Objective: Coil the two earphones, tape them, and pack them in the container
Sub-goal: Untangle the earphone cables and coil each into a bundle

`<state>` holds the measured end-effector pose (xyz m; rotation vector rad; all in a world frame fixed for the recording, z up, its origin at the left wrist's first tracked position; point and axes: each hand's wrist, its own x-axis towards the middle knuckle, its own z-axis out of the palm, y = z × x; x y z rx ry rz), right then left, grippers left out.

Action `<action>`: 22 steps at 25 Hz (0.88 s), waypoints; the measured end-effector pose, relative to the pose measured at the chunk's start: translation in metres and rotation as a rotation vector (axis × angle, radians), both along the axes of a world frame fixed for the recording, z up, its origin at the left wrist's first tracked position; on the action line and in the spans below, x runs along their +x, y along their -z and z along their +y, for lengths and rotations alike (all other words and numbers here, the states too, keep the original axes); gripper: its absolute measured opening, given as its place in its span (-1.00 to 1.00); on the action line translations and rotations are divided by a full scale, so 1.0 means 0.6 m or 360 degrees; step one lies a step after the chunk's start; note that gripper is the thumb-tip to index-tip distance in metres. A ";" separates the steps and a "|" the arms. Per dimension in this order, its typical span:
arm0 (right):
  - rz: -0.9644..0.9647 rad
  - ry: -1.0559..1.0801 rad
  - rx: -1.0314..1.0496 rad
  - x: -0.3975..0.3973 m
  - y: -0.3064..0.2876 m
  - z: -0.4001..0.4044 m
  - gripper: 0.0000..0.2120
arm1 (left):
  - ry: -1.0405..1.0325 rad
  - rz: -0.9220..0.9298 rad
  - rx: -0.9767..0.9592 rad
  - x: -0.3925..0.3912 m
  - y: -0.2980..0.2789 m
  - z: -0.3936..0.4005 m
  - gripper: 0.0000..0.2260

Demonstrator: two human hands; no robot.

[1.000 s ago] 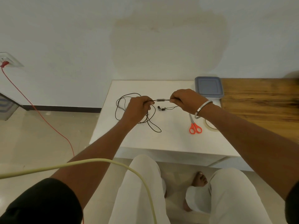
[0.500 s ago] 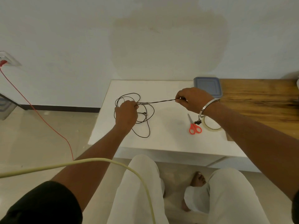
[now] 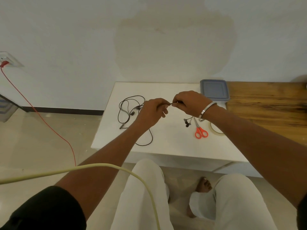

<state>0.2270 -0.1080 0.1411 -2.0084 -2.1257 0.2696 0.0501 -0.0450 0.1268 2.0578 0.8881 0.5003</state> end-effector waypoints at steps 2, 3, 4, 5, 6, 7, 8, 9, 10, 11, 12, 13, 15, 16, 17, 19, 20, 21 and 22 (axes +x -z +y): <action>-0.0022 0.0028 -0.0031 0.009 0.006 -0.006 -0.73 | -0.0073 -0.0035 0.0012 -0.015 0.000 0.012 -0.82; -0.0025 0.0055 -0.0040 0.014 0.008 -0.010 -0.73 | -0.0123 -0.0057 -0.0011 -0.022 0.000 0.018 -0.82; -0.0023 0.0084 -0.0050 0.019 0.011 -0.014 -0.73 | -0.0168 -0.0069 -0.0033 -0.028 0.000 0.024 -0.82; -0.0018 0.0110 -0.0062 0.023 0.012 -0.018 -0.72 | -0.0204 -0.0078 -0.0046 -0.033 0.001 0.030 -0.83; -0.0014 0.0129 -0.0072 0.026 0.014 -0.021 -0.72 | -0.0227 -0.0080 -0.0041 -0.037 0.001 0.034 -0.83; -0.0012 0.0139 -0.0079 0.028 0.015 -0.023 -0.71 | -0.0244 -0.0083 -0.0027 -0.039 0.003 0.039 -0.83; -0.0016 0.0141 -0.0086 0.028 0.015 -0.024 -0.71 | -0.0263 -0.0085 -0.0010 -0.040 0.004 0.041 -0.83; -0.0020 0.0140 -0.0092 0.028 0.015 -0.024 -0.70 | -0.0283 -0.0090 0.0005 -0.042 0.006 0.042 -0.82; -0.0022 0.0139 -0.0101 0.028 0.015 -0.024 -0.71 | -0.0309 -0.0097 0.0015 -0.044 0.008 0.043 -0.82; -0.0021 0.0143 -0.0109 0.029 0.014 -0.025 -0.71 | -0.0347 -0.0110 0.0018 -0.046 0.010 0.044 -0.81; -0.0016 0.0151 -0.0117 0.031 0.014 -0.026 -0.71 | -0.0389 -0.0112 0.0014 -0.049 0.013 0.046 -0.81; -0.0012 0.0162 -0.0127 0.033 0.013 -0.028 -0.72 | -0.0423 -0.0099 0.0006 -0.052 0.016 0.049 -0.81; -0.0020 0.0170 -0.0131 0.035 0.014 -0.028 -0.72 | -0.0468 -0.0016 -0.0011 -0.056 0.019 0.051 -0.81; -0.0031 0.0169 -0.0124 0.034 0.015 -0.028 -0.72 | -0.0484 0.0064 0.0011 -0.056 0.020 0.050 -0.81; -0.0038 0.0169 -0.0110 0.032 0.016 -0.026 -0.72 | -0.0487 0.0171 0.0057 -0.053 0.020 0.049 -0.80; 0.0006 0.0156 -0.0073 0.025 0.018 -0.021 -0.73 | -0.0337 0.0395 0.0138 -0.042 0.016 0.034 -0.63; 0.0072 0.0133 -0.0059 0.019 0.018 -0.018 -0.73 | -0.0179 0.0419 0.0164 -0.034 0.013 0.022 -0.52; 0.0167 0.0104 -0.0052 0.010 0.017 -0.015 -0.74 | -0.0013 0.0380 0.0180 -0.026 0.011 0.010 -0.46; 0.0275 0.0083 -0.0051 0.001 0.015 -0.012 -0.74 | 0.0126 0.0307 0.0174 -0.018 0.010 -0.001 -0.47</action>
